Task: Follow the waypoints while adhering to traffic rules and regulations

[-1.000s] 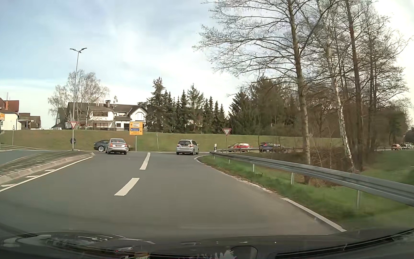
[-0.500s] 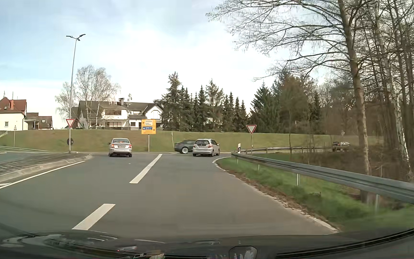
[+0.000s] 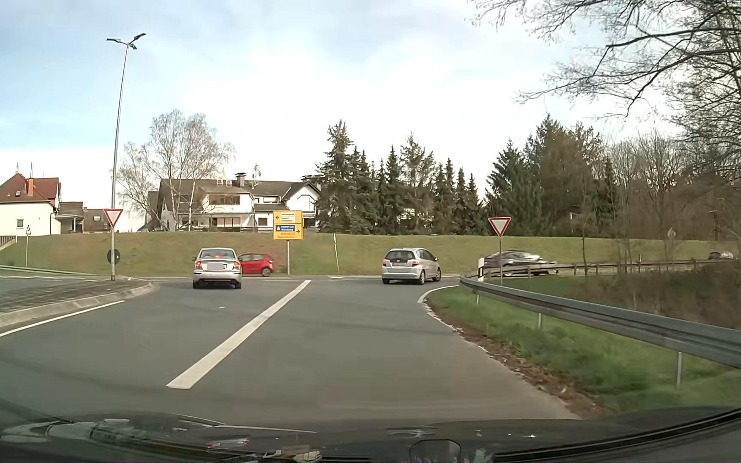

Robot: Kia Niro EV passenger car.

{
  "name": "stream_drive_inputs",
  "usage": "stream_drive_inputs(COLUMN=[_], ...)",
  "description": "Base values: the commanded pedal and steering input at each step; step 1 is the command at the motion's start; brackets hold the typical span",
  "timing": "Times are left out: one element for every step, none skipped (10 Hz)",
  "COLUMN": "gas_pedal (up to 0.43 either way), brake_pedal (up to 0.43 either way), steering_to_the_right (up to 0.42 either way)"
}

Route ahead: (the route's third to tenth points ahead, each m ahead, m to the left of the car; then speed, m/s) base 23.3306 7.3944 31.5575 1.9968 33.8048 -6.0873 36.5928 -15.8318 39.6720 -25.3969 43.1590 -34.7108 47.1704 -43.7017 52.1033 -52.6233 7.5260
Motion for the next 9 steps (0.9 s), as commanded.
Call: stream_drive_inputs(gas_pedal=[0.000, 0.000, 0.000, 0.000, 0.000, 0.000, 0.000, 0.000, 0.000], brake_pedal=[0.262, 0.262, 0.256, 0.256, 0.256, 0.250, 0.250, 0.250, 0.250], steering_to_the_right=[-0.066, -0.060, -0.054, -0.049, -0.041, -0.032, -0.024, -0.016, -0.007])
